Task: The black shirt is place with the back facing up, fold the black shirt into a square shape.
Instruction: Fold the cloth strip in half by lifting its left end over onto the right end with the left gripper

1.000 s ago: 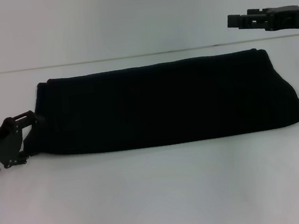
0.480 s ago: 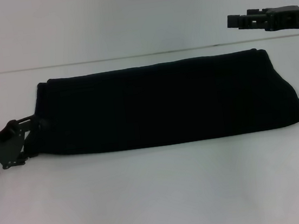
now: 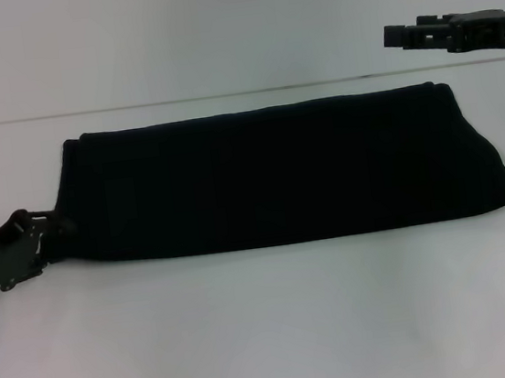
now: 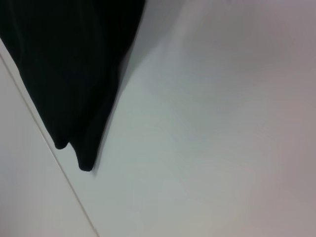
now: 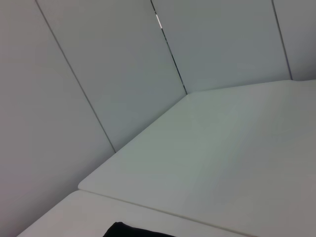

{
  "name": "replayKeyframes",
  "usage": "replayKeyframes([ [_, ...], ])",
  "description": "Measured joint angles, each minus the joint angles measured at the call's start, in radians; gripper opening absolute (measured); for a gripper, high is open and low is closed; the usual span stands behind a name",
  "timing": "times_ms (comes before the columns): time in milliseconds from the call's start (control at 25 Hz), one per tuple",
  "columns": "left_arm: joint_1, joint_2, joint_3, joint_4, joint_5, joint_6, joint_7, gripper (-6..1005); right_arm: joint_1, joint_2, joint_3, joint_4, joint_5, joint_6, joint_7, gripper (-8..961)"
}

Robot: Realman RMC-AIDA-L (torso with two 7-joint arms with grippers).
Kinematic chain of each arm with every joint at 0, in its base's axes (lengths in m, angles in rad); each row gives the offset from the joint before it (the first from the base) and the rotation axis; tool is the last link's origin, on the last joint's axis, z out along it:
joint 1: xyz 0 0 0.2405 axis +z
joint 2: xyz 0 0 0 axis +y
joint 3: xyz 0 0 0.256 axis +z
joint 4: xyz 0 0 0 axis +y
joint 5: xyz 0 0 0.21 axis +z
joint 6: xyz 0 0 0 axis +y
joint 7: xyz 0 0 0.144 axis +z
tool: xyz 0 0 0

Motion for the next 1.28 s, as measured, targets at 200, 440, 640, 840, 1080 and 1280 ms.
replayKeyframes([
  [200,0.001,0.0,0.002,0.0,0.011,-0.014,0.005,470,0.0,0.0,0.0,0.0,0.0,0.0,-0.002,868],
  [440,0.006,-0.003,0.002,-0.001,0.014,-0.033,0.044,161,0.0,0.0,0.0,0.0,0.0,0.0,-0.006,868],
  [640,0.014,-0.003,-0.003,0.007,0.014,-0.028,0.143,84,0.0,0.0,0.0,0.005,0.0,0.004,-0.007,868],
  [840,0.037,-0.005,-0.004,0.053,0.008,0.001,0.276,48,0.0,0.014,0.0,0.005,0.006,0.004,-0.006,867],
  [1080,0.096,-0.011,-0.008,0.179,0.006,0.054,0.394,34,0.003,0.029,0.0,0.009,0.026,0.036,-0.008,867],
  [1280,0.152,-0.011,-0.009,0.291,0.015,0.078,0.451,34,0.016,0.04,-0.001,0.012,0.037,0.071,-0.011,867],
])
